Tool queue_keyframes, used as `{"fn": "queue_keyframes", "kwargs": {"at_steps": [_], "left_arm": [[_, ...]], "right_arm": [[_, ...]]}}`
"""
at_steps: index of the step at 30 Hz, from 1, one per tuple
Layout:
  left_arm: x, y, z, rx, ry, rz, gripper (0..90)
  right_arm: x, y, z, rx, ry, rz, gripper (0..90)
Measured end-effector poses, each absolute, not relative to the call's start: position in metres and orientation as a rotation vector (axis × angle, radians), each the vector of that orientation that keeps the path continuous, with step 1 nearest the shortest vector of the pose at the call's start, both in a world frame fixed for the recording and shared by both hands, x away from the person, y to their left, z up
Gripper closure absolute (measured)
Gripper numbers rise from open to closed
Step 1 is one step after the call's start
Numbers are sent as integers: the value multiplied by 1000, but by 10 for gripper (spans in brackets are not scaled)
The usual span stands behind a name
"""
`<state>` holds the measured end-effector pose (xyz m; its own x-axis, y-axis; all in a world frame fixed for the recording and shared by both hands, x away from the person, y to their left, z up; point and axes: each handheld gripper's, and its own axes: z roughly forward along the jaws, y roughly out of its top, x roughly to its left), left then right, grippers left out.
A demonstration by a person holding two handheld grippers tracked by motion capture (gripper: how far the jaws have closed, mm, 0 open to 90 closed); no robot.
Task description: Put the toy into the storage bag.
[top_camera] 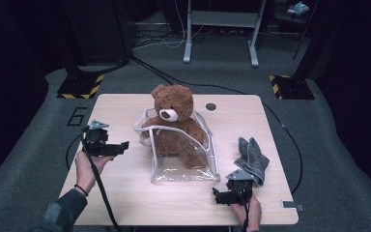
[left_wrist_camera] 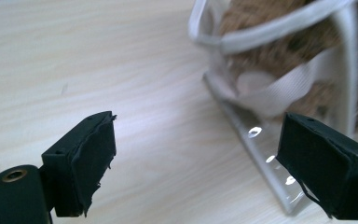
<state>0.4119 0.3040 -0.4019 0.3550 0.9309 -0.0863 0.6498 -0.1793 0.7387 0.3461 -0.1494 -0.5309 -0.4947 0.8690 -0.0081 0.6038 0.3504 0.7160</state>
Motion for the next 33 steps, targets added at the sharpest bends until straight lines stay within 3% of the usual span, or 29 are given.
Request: {"fn": "queue_keyframes", "kwargs": {"at_steps": [14,18,21,27,33], "left_arm": [[388,333,-491,2000,1451,511,87],[383,339,-510,1934,1487,532,80],[380,342,-521,1928,1506,517,78],[374,344,-532,1888,1478,641,82],[373,344,-532,1873,1491,643,82]], "right_arm": [[346,-149,-531,1293,2230,933,0],[346,-149,-531,1293,2231,933,0],[346,-149,-531,1293,2231,934,0],[346,-149,-531,1295,2230,934,0],[346,-149,-531,1295,2230,934,0]]}}
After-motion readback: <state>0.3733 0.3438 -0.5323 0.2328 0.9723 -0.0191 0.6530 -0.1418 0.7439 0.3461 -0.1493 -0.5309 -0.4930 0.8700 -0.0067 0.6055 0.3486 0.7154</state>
